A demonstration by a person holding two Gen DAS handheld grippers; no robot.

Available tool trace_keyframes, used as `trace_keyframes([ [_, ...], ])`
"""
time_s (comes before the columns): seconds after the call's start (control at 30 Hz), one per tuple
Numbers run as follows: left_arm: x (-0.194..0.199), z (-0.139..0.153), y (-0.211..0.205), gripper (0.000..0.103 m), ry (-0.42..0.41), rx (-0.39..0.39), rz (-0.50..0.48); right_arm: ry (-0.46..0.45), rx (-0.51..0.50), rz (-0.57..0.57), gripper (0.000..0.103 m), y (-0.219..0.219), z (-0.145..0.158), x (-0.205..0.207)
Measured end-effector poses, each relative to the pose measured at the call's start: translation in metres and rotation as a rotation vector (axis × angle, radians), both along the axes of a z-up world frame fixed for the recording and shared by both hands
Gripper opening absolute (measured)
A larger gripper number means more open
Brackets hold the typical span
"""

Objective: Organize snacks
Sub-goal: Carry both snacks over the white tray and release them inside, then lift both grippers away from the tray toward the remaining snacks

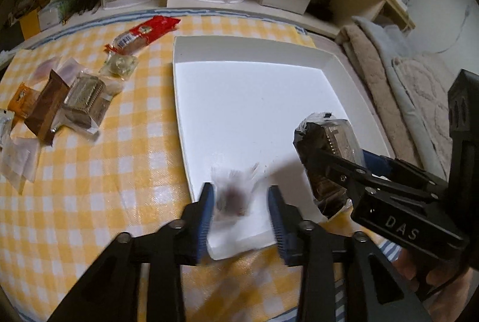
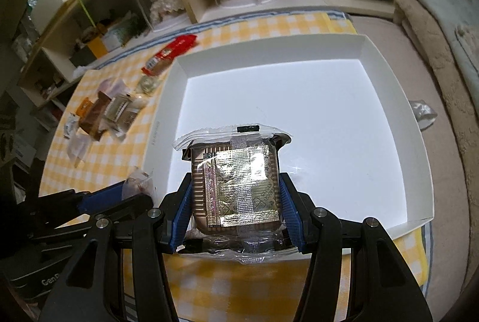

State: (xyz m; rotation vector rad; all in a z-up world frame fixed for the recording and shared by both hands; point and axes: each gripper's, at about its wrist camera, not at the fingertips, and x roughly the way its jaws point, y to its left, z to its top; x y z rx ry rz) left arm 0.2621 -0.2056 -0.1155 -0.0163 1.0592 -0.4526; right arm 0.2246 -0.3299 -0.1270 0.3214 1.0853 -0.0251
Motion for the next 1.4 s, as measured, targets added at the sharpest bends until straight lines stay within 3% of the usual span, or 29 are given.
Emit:
trace_keyframes([
  [0.17,-0.010,0.002,0.006,0.064,-0.037,0.021,-0.010,0.033,-0.007,-0.010,0.055,-0.006,-0.009,0.004],
  [0.33,-0.020,0.004,0.014,0.090,-0.047,0.045,-0.015,0.062,0.007,-0.041,0.059,-0.012,-0.019,0.008],
  [0.4,-0.022,0.004,0.015,0.096,-0.046,0.055,-0.019,0.062,0.025,-0.068,0.072,-0.016,-0.018,0.006],
  [0.43,-0.023,0.003,0.016,0.098,-0.044,0.058,-0.021,0.064,0.032,-0.076,0.083,-0.018,-0.017,0.005],
  [0.53,-0.027,0.004,0.017,0.103,-0.037,0.063,-0.023,0.065,0.013,-0.094,0.087,-0.021,-0.012,-0.001],
  [0.7,-0.029,0.006,0.018,0.103,-0.027,0.078,-0.024,0.091,-0.018,-0.083,0.102,-0.019,-0.008,-0.011],
  [1.0,-0.029,0.011,0.027,0.103,-0.008,0.066,0.003,0.096,-0.069,-0.073,0.103,-0.013,0.002,-0.027],
  [1.4,-0.037,0.037,0.051,0.103,-0.061,0.039,0.033,0.061,-0.094,-0.102,0.103,-0.013,0.019,-0.044],
])
